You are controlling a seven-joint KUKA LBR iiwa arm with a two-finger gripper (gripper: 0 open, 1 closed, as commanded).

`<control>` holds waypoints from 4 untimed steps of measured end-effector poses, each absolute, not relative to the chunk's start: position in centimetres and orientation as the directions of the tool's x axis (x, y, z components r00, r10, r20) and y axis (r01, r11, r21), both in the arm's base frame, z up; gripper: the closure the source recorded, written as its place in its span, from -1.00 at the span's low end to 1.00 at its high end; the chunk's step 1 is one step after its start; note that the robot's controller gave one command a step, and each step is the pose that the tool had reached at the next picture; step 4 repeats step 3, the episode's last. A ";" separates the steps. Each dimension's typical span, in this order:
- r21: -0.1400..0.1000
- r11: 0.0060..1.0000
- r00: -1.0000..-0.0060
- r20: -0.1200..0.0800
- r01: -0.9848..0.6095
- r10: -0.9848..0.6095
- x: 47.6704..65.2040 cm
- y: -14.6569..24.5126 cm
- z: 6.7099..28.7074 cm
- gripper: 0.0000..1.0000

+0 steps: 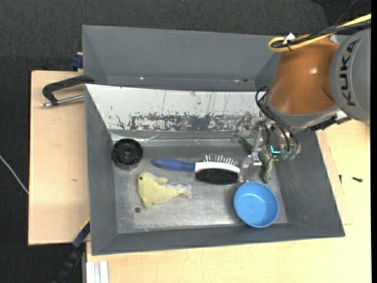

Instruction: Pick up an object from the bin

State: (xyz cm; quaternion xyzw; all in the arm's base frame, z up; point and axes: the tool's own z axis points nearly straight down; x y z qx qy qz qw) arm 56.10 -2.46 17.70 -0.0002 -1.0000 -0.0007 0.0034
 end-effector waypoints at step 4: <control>0.001 0.999 -0.999 -0.014 -0.050 -0.050 58.4 2.8 22.1 1.00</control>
Offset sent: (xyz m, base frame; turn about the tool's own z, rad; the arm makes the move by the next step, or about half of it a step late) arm 0.0054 0.0470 -0.1000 0.0644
